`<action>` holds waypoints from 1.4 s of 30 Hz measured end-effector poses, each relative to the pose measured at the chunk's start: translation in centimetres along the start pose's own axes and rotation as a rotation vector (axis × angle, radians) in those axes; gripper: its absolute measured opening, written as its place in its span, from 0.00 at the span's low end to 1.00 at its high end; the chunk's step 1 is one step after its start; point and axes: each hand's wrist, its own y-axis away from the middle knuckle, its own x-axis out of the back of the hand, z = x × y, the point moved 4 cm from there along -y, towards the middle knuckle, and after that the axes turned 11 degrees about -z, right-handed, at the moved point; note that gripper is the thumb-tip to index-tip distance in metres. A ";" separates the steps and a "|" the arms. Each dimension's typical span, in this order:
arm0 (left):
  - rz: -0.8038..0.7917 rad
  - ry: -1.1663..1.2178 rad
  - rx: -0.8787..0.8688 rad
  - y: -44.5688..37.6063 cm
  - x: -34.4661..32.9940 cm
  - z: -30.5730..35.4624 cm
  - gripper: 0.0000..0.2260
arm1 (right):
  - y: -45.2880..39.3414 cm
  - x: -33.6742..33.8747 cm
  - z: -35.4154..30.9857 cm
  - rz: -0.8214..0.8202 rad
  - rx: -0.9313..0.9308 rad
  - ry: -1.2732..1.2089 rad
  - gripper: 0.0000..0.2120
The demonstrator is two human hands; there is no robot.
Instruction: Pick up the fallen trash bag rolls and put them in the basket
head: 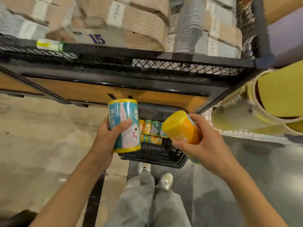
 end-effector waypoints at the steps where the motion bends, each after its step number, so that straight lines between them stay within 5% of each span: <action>1: 0.012 -0.005 0.009 -1.5 0.6 -1.1 0.35 | -1.3 -0.7 1.3 -0.017 -0.012 0.054 0.31; 11: 0.112 -0.088 0.184 -20.0 6.4 -16.9 0.33 | -16.0 -11.0 19.3 -0.232 -0.105 0.570 0.40; 15: 0.092 -0.201 0.202 -27.6 8.9 -25.4 0.20 | -22.5 -17.2 28.1 -0.385 -0.105 0.653 0.39; 23: 0.247 -0.371 0.255 -37.8 13.2 -37.3 0.28 | -32.1 -28.6 38.8 -0.603 -0.040 0.761 0.35; 35: 0.248 -0.774 0.242 -46.5 16.1 -43.5 0.40 | -41.0 -40.6 46.9 -0.759 -0.008 0.860 0.37; 42: 0.289 -0.818 0.225 -46.9 16.0 -45.0 0.33 | -42.1 -41.9 48.2 -0.708 0.027 0.796 0.32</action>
